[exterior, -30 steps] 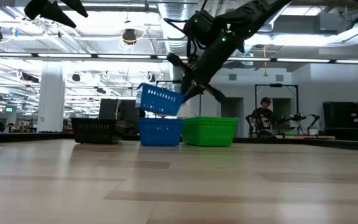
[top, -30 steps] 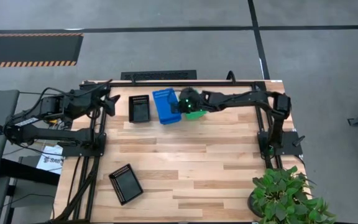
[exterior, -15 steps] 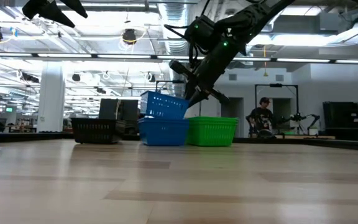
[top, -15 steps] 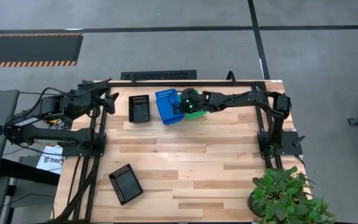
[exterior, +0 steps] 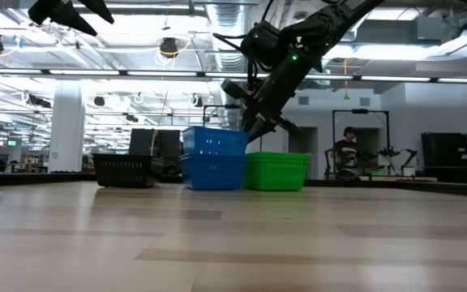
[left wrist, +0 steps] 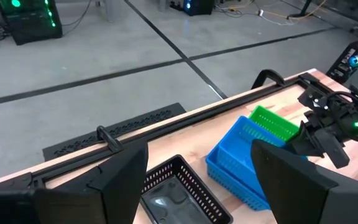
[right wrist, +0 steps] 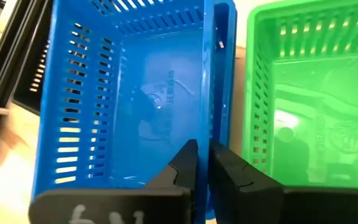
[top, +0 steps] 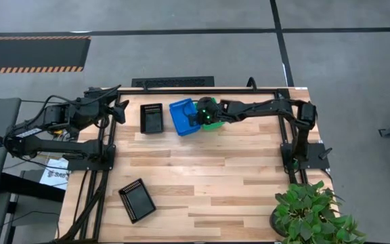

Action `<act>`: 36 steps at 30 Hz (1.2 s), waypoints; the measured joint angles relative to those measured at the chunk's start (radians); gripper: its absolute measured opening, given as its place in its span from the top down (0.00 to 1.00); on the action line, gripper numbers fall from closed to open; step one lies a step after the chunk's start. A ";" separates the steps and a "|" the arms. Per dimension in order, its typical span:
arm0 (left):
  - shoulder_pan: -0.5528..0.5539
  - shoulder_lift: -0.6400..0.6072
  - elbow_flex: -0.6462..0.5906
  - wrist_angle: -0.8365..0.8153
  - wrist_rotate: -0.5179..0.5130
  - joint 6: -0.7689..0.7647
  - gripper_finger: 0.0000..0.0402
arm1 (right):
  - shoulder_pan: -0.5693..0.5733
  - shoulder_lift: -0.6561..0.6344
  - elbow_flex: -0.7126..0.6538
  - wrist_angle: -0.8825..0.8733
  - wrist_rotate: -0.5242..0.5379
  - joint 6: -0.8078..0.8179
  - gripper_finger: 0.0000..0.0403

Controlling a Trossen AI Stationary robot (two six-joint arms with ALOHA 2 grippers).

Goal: Stack baskets by color
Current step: Stack the bottom blue bin on top of the top blue bins, then stack the bottom black bin on top of the top black bins

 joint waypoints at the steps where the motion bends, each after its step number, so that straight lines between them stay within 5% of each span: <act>1: 0.000 0.000 0.000 0.000 0.000 -0.003 0.32 | 0.000 0.000 0.000 0.001 0.000 -0.001 0.87; 11: 0.000 0.000 0.000 -0.001 0.005 -0.004 0.32 | -0.003 0.000 0.001 0.003 -0.001 -0.012 0.78; 20: 0.000 0.000 0.000 -0.052 0.121 -0.024 0.32 | -0.005 0.000 0.001 0.007 -0.007 -0.043 0.61; 29: 0.000 0.000 0.000 -0.109 0.336 -0.086 0.32 | -0.037 -0.012 0.098 -0.043 -0.007 -0.213 0.53; 36: -0.053 0.084 -0.038 -0.293 0.714 -0.186 0.32 | -0.028 -0.012 0.115 -0.050 -0.015 -0.240 0.56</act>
